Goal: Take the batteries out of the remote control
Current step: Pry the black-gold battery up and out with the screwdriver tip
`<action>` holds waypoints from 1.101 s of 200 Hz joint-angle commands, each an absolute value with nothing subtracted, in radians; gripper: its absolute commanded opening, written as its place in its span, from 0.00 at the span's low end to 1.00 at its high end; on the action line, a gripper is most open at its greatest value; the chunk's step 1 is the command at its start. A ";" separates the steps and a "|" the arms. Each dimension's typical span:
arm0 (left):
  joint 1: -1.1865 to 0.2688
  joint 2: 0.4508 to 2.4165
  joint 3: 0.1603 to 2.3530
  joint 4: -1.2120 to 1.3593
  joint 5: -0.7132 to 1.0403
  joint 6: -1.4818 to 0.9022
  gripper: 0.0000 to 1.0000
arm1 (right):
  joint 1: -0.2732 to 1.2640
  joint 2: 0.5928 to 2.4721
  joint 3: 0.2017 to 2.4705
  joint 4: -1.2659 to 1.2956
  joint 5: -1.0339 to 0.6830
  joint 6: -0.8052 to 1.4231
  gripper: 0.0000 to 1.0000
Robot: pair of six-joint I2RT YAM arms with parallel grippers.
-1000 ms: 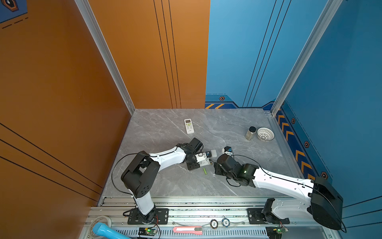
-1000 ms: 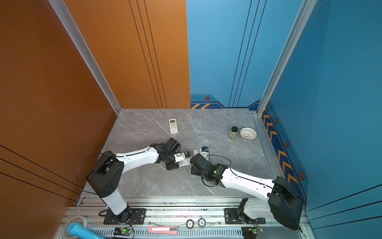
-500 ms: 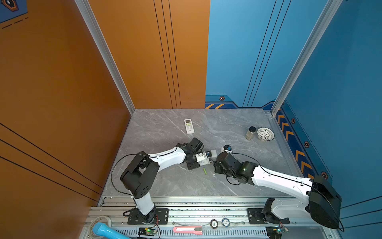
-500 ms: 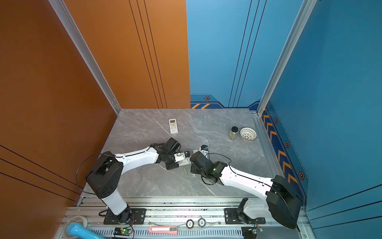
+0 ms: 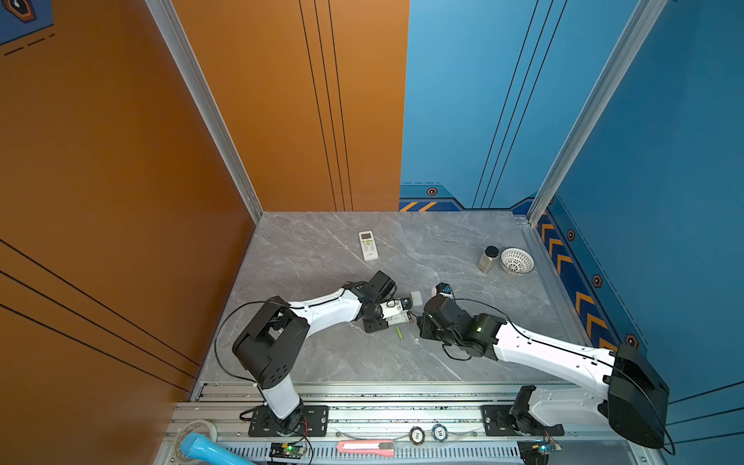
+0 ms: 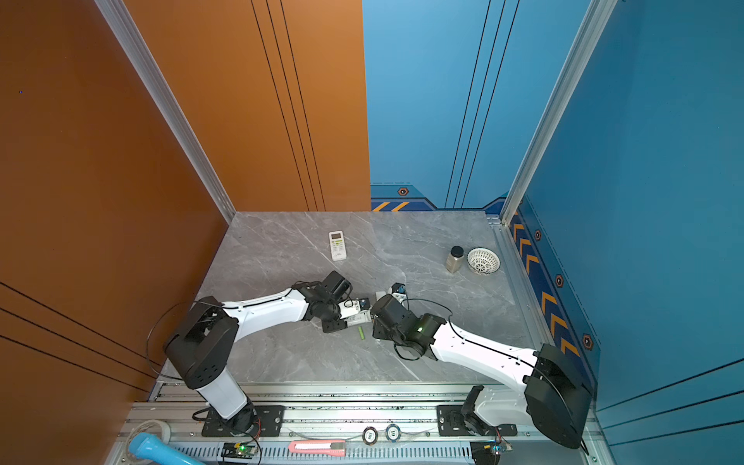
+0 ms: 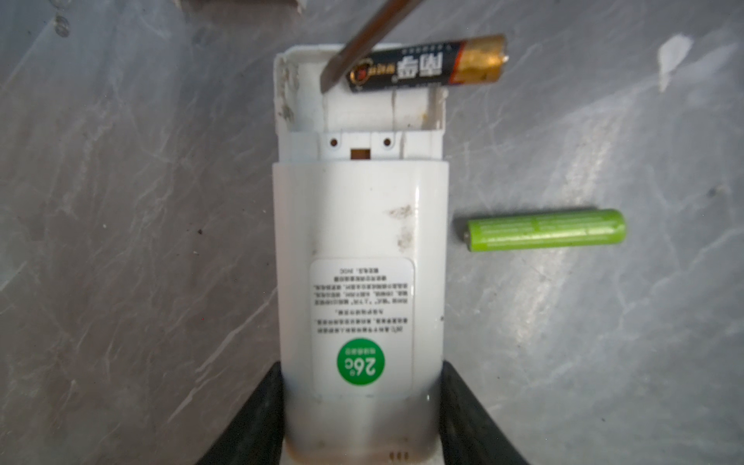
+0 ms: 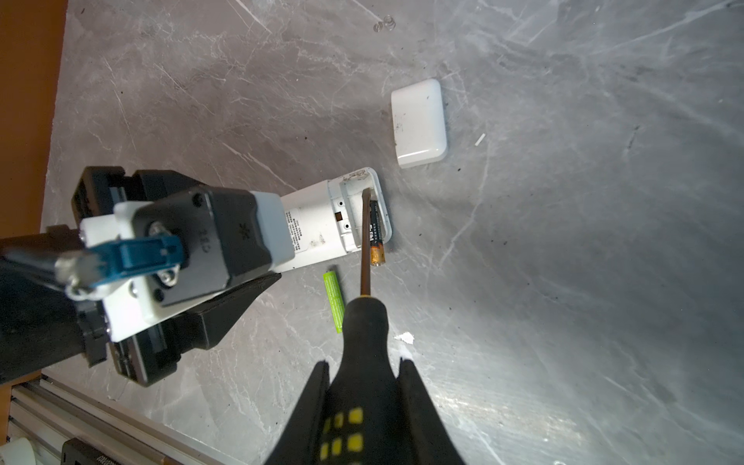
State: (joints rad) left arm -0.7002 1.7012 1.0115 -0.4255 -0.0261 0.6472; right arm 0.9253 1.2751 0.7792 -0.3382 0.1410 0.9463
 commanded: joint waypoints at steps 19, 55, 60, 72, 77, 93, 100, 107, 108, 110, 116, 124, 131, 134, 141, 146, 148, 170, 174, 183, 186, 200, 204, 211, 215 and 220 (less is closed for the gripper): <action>-0.710 1.651 0.982 -0.364 -0.118 0.658 0.22 | 0.922 1.286 0.798 -0.498 0.063 0.952 0.00; -0.722 1.648 0.973 -0.342 -0.147 0.661 0.22 | 0.907 1.341 0.864 -0.527 0.048 0.944 0.00; -0.722 1.648 0.973 -0.342 -0.151 0.661 0.22 | 0.905 1.351 0.874 -0.531 0.043 0.941 0.00; -0.724 1.650 0.972 -0.339 -0.156 0.662 0.22 | 0.898 1.374 0.907 -0.554 0.032 0.939 0.00; -0.726 1.651 0.973 -0.338 -0.158 0.663 0.22 | 0.896 1.385 0.920 -0.562 0.026 0.935 0.00; -0.727 1.652 0.972 -0.334 -0.158 0.663 0.22 | 0.887 1.412 0.957 -0.599 0.004 0.931 0.00; -0.726 1.652 0.973 -0.334 -0.156 0.661 0.22 | 0.886 1.420 0.974 -0.614 -0.001 0.928 0.00; -0.727 1.651 0.971 -0.334 -0.156 0.661 0.22 | 0.884 1.426 0.989 -0.631 -0.006 0.928 0.00; -0.727 1.652 0.971 -0.334 -0.155 0.661 0.22 | 0.884 1.427 0.990 -0.634 -0.007 0.928 0.00; -0.727 1.654 0.971 -0.333 -0.156 0.661 0.22 | 0.882 1.429 0.995 -0.637 -0.009 0.929 0.00; -0.727 1.654 0.970 -0.333 -0.156 0.662 0.22 | 0.880 1.435 1.008 -0.656 -0.015 0.931 0.00; -0.727 1.655 0.970 -0.331 -0.156 0.661 0.22 | 0.875 1.443 1.033 -0.687 -0.015 0.931 0.00; -0.727 1.657 0.969 -0.330 -0.154 0.661 0.22 | 0.871 1.450 1.055 -0.720 -0.015 0.931 0.00; -0.727 1.658 0.969 -0.330 -0.152 0.661 0.22 | 0.870 1.453 1.064 -0.731 -0.017 0.930 0.00; -0.726 1.658 0.969 -0.330 -0.153 0.660 0.22 | 0.867 1.460 1.083 -0.754 -0.023 0.928 0.00; -0.727 1.659 0.969 -0.330 -0.151 0.661 0.22 | 0.867 1.464 1.098 -0.769 -0.028 0.927 0.00; -0.725 1.660 0.969 -0.330 -0.152 0.661 0.22 | 0.866 1.467 1.105 -0.772 -0.031 0.925 0.00; -0.725 1.664 0.969 -0.327 -0.151 0.660 0.22 | 0.864 1.500 1.169 -0.833 -0.050 0.906 0.00; -0.725 1.665 0.969 -0.326 -0.153 0.659 0.22 | 0.864 1.506 1.179 -0.842 -0.053 0.904 0.00; -0.727 1.665 0.968 -0.325 -0.153 0.658 0.22 | 0.862 1.519 1.206 -0.868 -0.055 0.899 0.00; -0.724 1.666 0.969 -0.324 -0.152 0.658 0.22 | 0.862 1.523 1.213 -0.876 -0.055 0.898 0.00; -0.726 1.668 0.968 -0.324 -0.153 0.658 0.22 | 0.859 1.535 1.242 -0.891 -0.064 0.891 0.00; -0.725 1.669 0.969 -0.325 -0.152 0.658 0.22 | 0.859 1.538 1.249 -0.893 -0.061 0.890 0.00; -0.725 1.669 0.969 -0.323 -0.150 0.658 0.22 | 0.857 1.539 1.256 -0.894 -0.051 0.889 0.00; -0.724 1.671 0.968 -0.322 -0.150 0.658 0.22 | 0.856 1.539 1.257 -0.893 -0.047 0.889 0.00; -0.725 1.671 0.968 -0.322 -0.149 0.657 0.22 | 0.854 1.540 1.260 -0.893 -0.043 0.887 0.00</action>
